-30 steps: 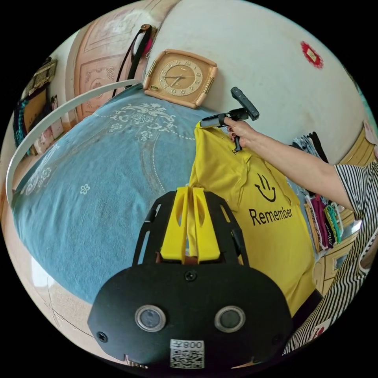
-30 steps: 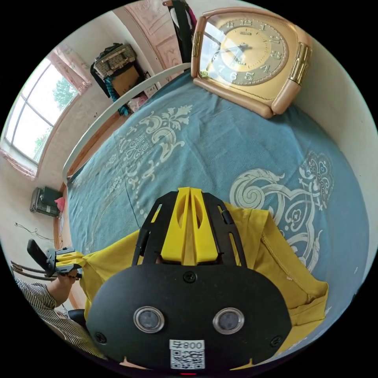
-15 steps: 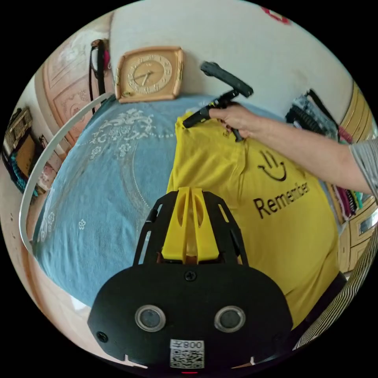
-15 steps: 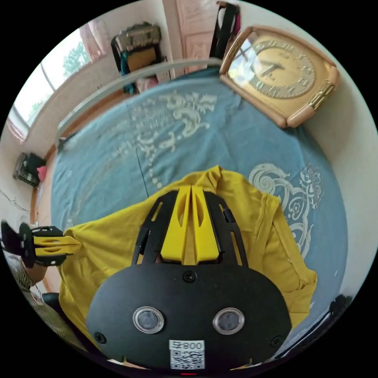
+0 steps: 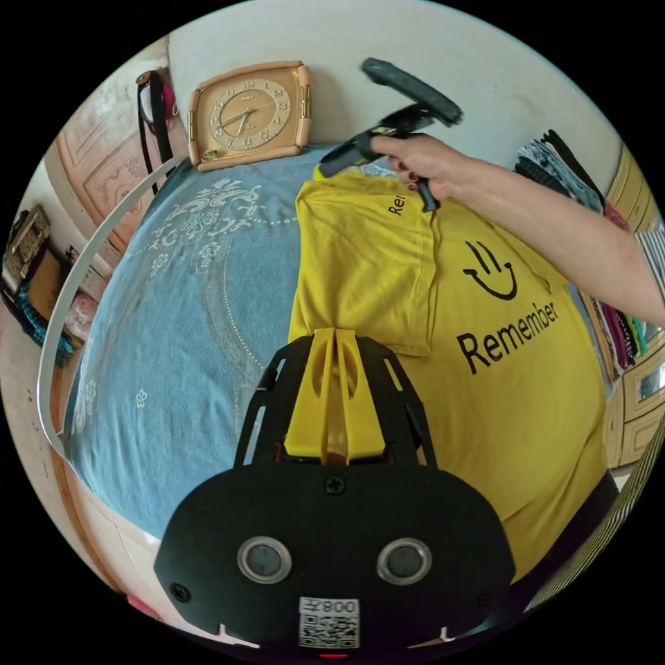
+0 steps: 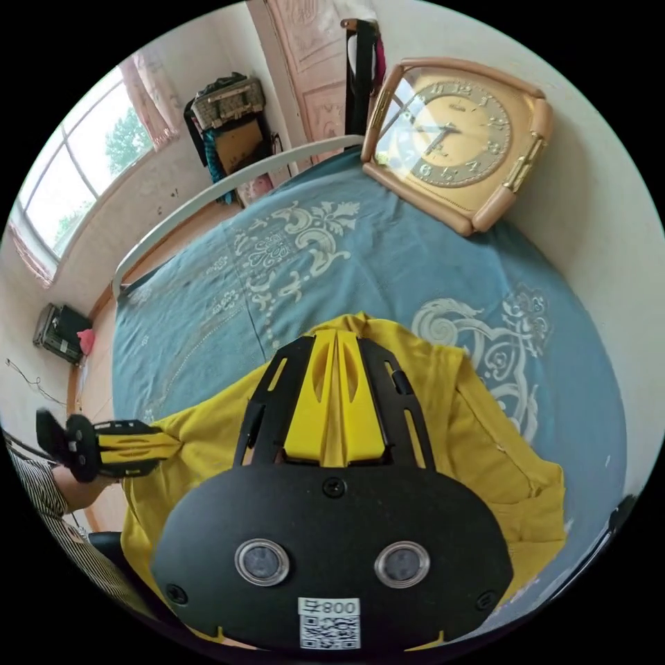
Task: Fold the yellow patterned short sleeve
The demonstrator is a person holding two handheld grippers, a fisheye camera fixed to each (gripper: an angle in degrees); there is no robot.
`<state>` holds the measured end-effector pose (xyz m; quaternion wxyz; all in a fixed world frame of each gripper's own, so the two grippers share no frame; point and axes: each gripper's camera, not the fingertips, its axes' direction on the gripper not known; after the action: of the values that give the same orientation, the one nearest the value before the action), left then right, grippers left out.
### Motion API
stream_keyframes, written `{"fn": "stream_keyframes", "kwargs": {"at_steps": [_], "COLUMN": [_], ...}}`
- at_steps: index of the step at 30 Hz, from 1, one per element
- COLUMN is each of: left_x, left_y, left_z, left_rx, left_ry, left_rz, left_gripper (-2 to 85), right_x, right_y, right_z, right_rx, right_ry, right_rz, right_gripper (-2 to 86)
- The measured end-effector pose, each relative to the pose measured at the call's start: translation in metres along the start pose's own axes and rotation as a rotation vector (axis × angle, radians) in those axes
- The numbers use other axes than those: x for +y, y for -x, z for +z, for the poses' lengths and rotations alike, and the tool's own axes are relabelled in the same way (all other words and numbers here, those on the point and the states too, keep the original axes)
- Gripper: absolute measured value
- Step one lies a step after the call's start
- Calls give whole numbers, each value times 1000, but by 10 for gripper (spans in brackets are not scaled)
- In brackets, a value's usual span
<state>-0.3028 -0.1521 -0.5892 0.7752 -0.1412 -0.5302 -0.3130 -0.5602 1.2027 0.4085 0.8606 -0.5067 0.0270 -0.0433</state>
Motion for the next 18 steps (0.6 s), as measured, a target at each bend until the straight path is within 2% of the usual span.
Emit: {"fn": "stream_keyframes", "kwargs": {"at_steps": [3, 7, 12, 18], "left_x": [1, -6, -30, -44], "left_y": [-3, -24, -58, -57], "left_z": [-21, -28, 6, -1], "left_rx": [51, 203, 90, 139], "left_ry": [-82, -117, 66, 46], "left_rz": [-2, 76, 176, 136], "left_gripper": [60, 76, 53, 20], "right_x": [55, 111, 121, 101], "right_y": [-34, -67, -82, -100], "right_z": [-51, -73, -58, -82], "right_rx": [27, -23, -101, -150], "right_ry": [-32, 12, 85, 58], "right_rz": [35, 116, 148, 145], "right_gripper": [13, 61, 74, 16]}}
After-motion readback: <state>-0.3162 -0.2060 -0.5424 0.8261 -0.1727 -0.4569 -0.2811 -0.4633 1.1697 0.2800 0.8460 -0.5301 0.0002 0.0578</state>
